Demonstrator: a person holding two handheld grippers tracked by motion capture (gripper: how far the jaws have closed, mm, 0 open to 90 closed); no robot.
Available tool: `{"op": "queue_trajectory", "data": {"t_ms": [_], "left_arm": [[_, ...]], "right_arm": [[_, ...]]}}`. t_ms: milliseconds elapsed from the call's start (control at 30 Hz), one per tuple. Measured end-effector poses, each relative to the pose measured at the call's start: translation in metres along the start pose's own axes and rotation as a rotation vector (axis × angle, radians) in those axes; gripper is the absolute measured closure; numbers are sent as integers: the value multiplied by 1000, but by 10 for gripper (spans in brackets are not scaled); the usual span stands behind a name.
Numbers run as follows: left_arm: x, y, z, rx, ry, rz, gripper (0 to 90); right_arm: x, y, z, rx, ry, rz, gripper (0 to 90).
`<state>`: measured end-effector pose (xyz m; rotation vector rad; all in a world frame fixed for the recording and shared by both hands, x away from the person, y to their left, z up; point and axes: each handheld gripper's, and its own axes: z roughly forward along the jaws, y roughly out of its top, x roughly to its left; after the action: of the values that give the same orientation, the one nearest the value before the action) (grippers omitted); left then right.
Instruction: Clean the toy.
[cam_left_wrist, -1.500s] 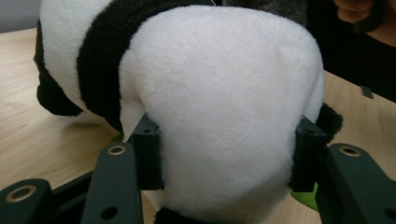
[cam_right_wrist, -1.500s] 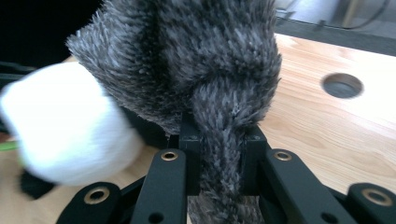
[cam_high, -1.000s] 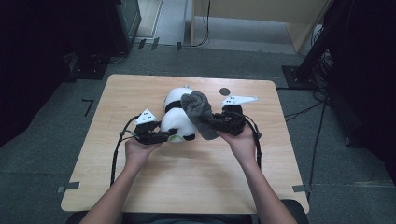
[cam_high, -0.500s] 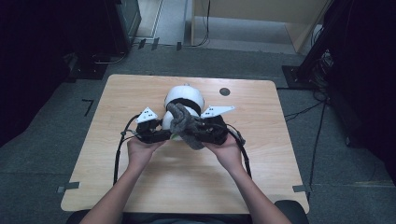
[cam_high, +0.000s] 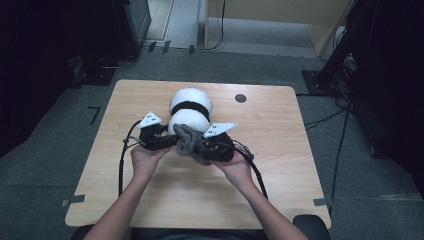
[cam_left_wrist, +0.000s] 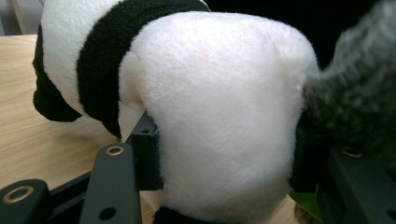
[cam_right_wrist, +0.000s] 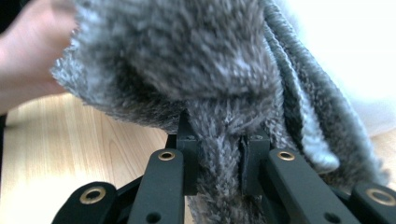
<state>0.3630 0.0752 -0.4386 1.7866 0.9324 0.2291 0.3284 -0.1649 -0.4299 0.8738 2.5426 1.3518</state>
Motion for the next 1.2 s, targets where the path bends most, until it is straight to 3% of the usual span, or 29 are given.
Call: {"op": "queue_trajectory", "data": {"t_ms": [133, 300, 700, 1200], "left_arm": [[1, 2, -3, -17, -12, -25, 433], [-1, 4, -6, -18, 1, -8, 432], [2, 9, -15, -53, -7, -18, 430], [3, 6, -12, -41, -3, -8, 425]], "right_arm": [[1, -4, 9, 25, 3, 0, 757], [0, -10, 16, 42, -4, 1, 757], [-15, -18, 19, 104, -41, 35, 756], [-55, -23, -15, 73, -147, 155, 757]]}}
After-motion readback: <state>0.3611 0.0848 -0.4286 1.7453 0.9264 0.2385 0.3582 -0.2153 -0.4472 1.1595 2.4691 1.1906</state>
